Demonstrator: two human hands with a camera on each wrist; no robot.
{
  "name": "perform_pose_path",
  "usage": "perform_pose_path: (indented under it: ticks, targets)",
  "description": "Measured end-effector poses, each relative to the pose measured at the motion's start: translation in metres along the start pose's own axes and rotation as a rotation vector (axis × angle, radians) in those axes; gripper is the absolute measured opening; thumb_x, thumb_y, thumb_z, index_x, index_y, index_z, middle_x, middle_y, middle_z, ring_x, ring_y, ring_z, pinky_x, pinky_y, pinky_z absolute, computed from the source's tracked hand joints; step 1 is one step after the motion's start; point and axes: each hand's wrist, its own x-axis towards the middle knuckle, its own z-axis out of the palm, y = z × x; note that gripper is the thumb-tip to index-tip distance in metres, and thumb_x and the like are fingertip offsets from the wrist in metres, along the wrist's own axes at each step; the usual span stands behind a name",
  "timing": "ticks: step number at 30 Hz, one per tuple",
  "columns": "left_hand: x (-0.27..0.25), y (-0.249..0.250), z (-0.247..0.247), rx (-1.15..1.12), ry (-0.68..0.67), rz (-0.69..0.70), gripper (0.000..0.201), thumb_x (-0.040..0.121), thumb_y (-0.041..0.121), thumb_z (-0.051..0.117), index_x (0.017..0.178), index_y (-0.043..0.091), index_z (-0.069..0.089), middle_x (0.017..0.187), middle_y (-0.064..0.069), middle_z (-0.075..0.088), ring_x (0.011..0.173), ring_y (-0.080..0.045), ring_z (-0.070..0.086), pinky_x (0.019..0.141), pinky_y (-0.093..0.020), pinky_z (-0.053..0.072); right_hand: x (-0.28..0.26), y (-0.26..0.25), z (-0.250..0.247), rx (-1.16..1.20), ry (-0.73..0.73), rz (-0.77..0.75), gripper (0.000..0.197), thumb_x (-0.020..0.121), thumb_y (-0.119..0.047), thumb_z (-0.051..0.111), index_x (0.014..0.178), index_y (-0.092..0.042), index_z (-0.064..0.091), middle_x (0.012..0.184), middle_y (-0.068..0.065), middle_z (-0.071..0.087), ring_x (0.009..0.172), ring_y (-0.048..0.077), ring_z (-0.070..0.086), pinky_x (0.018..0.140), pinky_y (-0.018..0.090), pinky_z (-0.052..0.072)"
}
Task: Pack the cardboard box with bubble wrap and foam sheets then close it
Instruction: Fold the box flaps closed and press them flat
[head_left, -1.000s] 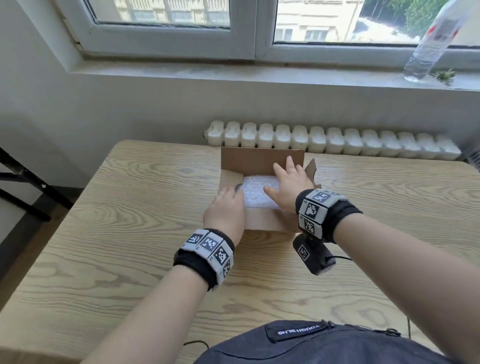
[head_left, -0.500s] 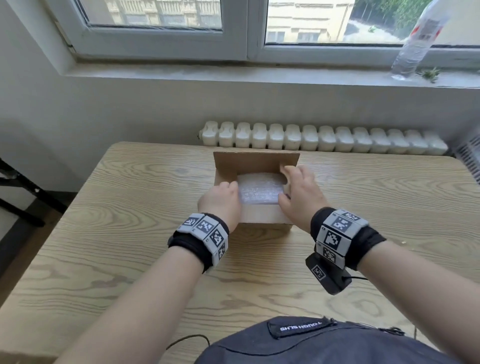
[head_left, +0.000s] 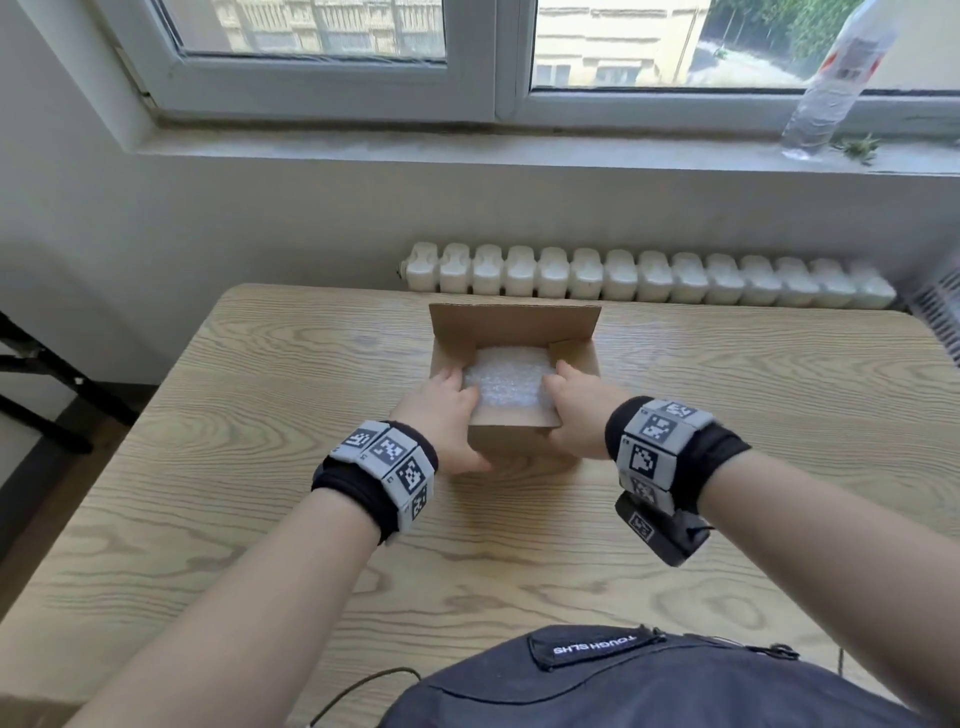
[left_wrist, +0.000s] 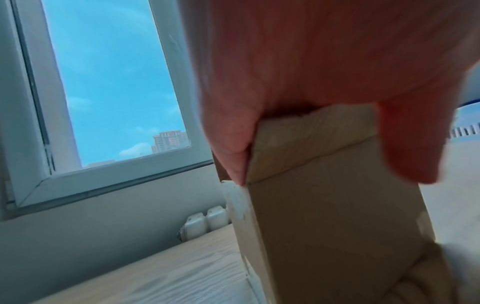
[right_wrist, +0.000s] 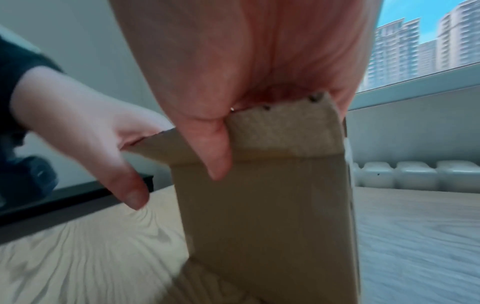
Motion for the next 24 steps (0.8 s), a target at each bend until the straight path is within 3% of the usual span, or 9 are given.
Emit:
perform_pose_path:
  ticks: [3, 6, 9, 12, 15, 18, 22, 24]
  targets:
    - [0.000, -0.011, -0.007, -0.244, 0.051, -0.053, 0.053, 0.088, 0.036, 0.059, 0.135, 0.017, 0.044, 0.137, -0.005, 0.050, 0.125, -0.022, 0.047, 0.100, -0.034, 0.042, 0.001, 0.010, -0.018, 0.138, 0.021, 0.009, 0.049, 0.091, -0.023, 0.053, 0.136, -0.009, 0.044, 0.138, 0.010, 0.049, 0.127, 0.026, 0.047, 0.104, 0.033, 0.041]
    - [0.003, -0.023, -0.016, -0.476, 0.174, -0.104, 0.055, 0.088, 0.026, 0.061, 0.140, 0.022, 0.041, 0.134, -0.002, 0.056, 0.123, -0.020, 0.051, 0.102, -0.035, 0.042, 0.003, 0.023, -0.023, 0.247, 0.136, 0.042, 0.042, 0.088, -0.029, 0.060, 0.126, -0.011, 0.057, 0.126, 0.007, 0.060, 0.118, 0.022, 0.055, 0.093, 0.029, 0.043]
    - [0.006, -0.022, -0.013, -0.442, 0.266, -0.145, 0.057, 0.088, 0.026, 0.061, 0.140, 0.021, 0.037, 0.134, -0.002, 0.053, 0.122, -0.021, 0.050, 0.101, -0.035, 0.042, 0.007, 0.029, -0.014, 0.262, 0.241, 0.099, 0.040, 0.085, -0.032, 0.064, 0.120, -0.014, 0.059, 0.118, 0.007, 0.060, 0.111, 0.023, 0.054, 0.086, 0.028, 0.042]
    - [0.008, -0.016, -0.002, -0.254, 0.382, -0.190, 0.051, 0.088, 0.030, 0.060, 0.135, 0.020, 0.042, 0.133, -0.005, 0.046, 0.121, -0.024, 0.045, 0.100, -0.036, 0.040, 0.010, 0.028, -0.001, 0.198, 0.287, 0.143, 0.046, 0.083, -0.035, 0.065, 0.125, -0.022, 0.055, 0.128, 0.005, 0.050, 0.121, 0.023, 0.044, 0.098, 0.035, 0.040]
    - [0.010, -0.004, 0.009, -0.032, 0.424, -0.044, 0.029, 0.092, 0.024, 0.049, 0.119, 0.023, 0.058, 0.122, 0.001, 0.055, 0.115, -0.020, 0.047, 0.093, -0.032, 0.037, 0.013, 0.026, 0.003, 0.123, 0.294, 0.180, 0.041, 0.083, -0.041, 0.063, 0.122, -0.028, 0.058, 0.137, 0.006, 0.040, 0.129, 0.026, 0.033, 0.105, 0.037, 0.032]
    - [0.011, 0.004, 0.016, -0.008, 0.357, -0.021, 0.027, 0.092, 0.014, 0.041, 0.111, 0.022, 0.060, 0.109, 0.002, 0.060, 0.101, -0.020, 0.054, 0.078, -0.029, 0.038, 0.014, 0.023, -0.001, 0.166, 0.345, 0.218, 0.062, 0.078, -0.039, 0.070, 0.132, -0.023, 0.044, 0.143, 0.010, 0.031, 0.132, 0.028, 0.028, 0.108, 0.037, 0.030]
    - [0.010, 0.007, 0.015, 0.016, 0.317, -0.021, 0.030, 0.095, 0.030, 0.037, 0.110, 0.020, 0.061, 0.108, 0.004, 0.061, 0.097, -0.020, 0.058, 0.073, -0.031, 0.042, 0.020, 0.023, -0.012, 0.021, 0.316, 0.141, 0.110, 0.075, -0.040, 0.073, 0.150, -0.021, -0.004, 0.159, 0.003, -0.009, 0.147, 0.024, -0.007, 0.121, 0.039, 0.010]
    - [0.009, 0.007, 0.014, 0.032, 0.284, -0.017, 0.033, 0.094, 0.039, 0.039, 0.112, 0.020, 0.059, 0.109, 0.004, 0.059, 0.099, -0.019, 0.057, 0.072, -0.030, 0.041, 0.025, 0.021, -0.019, -0.029, 0.268, 0.097, 0.111, 0.076, -0.038, 0.073, 0.150, -0.020, -0.009, 0.160, -0.001, -0.003, 0.148, 0.021, -0.010, 0.121, 0.040, 0.002]
